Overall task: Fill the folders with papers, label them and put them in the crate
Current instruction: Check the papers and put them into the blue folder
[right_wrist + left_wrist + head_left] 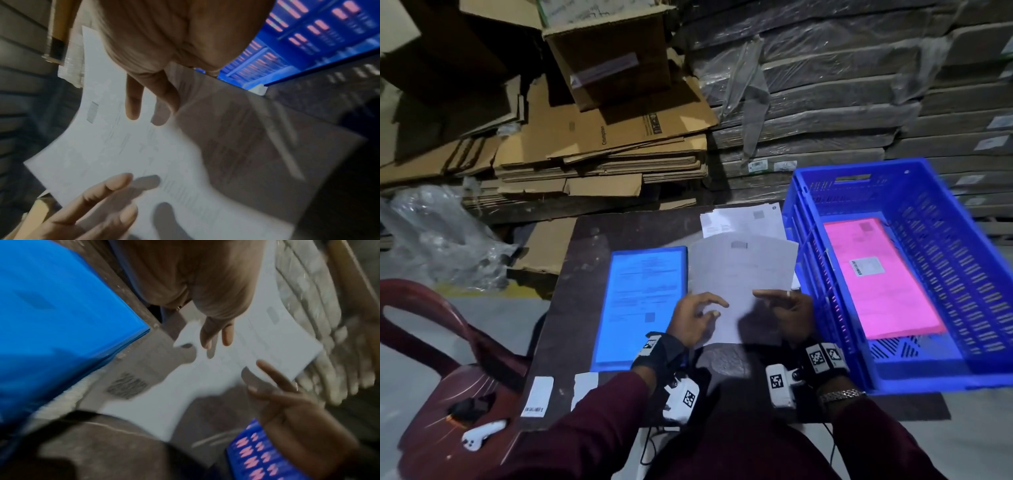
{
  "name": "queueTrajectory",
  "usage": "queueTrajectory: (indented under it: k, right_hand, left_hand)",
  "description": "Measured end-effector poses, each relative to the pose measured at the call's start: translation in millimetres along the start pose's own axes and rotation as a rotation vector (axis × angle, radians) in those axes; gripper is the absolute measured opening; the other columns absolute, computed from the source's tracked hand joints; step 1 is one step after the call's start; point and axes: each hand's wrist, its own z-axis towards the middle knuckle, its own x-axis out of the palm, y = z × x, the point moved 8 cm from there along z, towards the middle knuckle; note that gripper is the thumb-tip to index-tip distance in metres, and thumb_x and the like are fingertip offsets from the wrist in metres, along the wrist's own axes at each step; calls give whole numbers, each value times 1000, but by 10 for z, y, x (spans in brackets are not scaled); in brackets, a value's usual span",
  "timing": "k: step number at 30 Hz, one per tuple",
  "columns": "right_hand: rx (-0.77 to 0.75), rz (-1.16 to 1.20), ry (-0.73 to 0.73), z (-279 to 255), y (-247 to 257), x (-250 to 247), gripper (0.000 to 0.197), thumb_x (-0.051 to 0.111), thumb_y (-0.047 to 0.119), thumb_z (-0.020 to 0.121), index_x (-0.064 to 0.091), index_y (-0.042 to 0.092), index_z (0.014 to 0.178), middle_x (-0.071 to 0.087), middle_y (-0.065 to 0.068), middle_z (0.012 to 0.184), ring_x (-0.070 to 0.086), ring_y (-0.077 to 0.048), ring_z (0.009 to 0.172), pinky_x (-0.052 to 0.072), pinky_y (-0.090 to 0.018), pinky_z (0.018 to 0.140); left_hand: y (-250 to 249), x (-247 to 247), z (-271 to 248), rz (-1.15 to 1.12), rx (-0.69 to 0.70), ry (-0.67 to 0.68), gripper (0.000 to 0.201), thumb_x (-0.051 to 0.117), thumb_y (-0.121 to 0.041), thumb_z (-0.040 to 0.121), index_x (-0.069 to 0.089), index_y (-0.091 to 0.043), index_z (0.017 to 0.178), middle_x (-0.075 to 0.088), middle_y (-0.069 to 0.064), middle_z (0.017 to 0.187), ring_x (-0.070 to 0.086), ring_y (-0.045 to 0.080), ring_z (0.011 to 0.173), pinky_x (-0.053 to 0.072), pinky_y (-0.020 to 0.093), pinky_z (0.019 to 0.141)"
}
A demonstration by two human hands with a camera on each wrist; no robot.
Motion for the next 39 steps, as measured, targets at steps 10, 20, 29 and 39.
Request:
queueTrajectory:
  k: [10,20,29,39]
  right_hand:
    - [-2,80,96,123,299,91,42,63,-20,80,73,8,110,64,14,60,46,-2,48,39,-15,47]
    - [261,133,173,32,-43,531,47,57,-18,86,65,7,124,63,-8,128,62,13,84,47,-6,61]
    - [364,141,172,378,-270,427,71,44,-26,82,53,14,140,51,1,146,56,-2,85,38,-20,61]
    - [306,-84,142,446,-268,255,71,47,-19,83,54,24,139,52,14,141,54,5,62,39,-11,47]
  left_hand:
    - [-204,-630,208,-27,106,-112,35,72,0,83,69,-16,114,67,-8,121,56,2,119,41,25,108]
    - [315,-658,146,-213,-45,-184,48,72,-5,85,62,-25,127,56,-15,137,44,3,134,45,44,106]
    - [871,-770,198,-324,-277,-251,62,63,13,85,48,-14,138,57,16,113,63,30,80,56,30,70]
    - [1453,-285,53,673,-534,101,98,68,-62,78,21,-21,153,0,18,162,2,39,149,13,65,112]
